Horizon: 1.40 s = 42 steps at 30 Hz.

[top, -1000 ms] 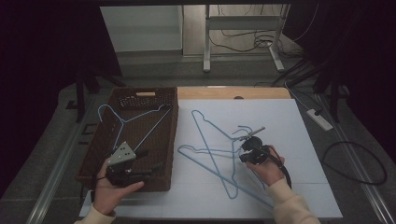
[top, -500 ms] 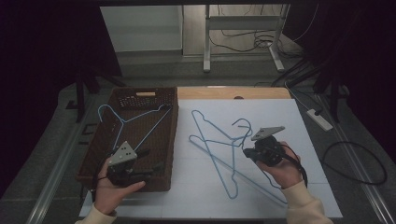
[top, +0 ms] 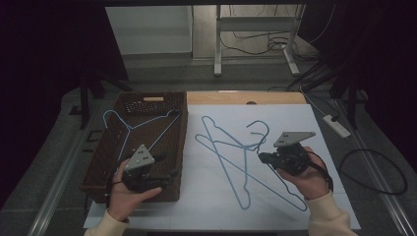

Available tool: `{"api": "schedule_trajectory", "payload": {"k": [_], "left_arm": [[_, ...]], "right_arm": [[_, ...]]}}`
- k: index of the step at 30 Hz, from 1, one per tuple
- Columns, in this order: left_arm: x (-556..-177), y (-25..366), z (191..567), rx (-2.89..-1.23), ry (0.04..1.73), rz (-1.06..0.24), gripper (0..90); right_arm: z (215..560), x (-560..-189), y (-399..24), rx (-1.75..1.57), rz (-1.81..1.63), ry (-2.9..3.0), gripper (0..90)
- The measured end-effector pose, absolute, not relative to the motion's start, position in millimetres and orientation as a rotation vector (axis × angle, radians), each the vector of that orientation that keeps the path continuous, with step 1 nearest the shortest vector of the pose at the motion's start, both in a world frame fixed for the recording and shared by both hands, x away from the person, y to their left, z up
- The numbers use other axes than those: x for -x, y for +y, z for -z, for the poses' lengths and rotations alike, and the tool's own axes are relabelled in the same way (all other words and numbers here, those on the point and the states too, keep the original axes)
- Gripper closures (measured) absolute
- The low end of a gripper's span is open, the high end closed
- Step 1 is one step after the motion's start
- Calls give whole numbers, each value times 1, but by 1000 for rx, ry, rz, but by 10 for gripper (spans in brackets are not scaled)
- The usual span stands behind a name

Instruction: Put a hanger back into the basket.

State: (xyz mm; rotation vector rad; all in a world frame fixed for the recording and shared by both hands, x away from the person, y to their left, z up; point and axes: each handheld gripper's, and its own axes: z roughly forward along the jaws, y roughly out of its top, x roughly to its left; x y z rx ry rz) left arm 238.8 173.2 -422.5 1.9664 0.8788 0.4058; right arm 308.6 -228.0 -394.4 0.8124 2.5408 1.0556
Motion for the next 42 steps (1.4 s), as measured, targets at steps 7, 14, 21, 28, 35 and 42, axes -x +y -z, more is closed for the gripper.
{"api": "schedule_trajectory", "payload": {"k": [7,14,21,28,35,42], "left_arm": [[-254,156,416,-1972,841,-393,322],[-278,137,401,-1987,800,-356,321],[-306,118,396,-2048,754,-325,321],[-324,97,402,-2109,672,-312,325],[-338,74,407,-2211,590,-295,330],[-343,54,417,-2343,519,-356,423]], "right_arm": [[389,-305,-236,-791,-1112,2535,883],[387,-306,-237,-793,-1130,2536,883],[387,-306,-236,-789,-1142,2550,883],[387,-305,-236,-781,-1149,2563,883],[387,-303,-233,-760,-1152,2589,883],[383,-299,-231,-707,-1160,2610,883]]}}
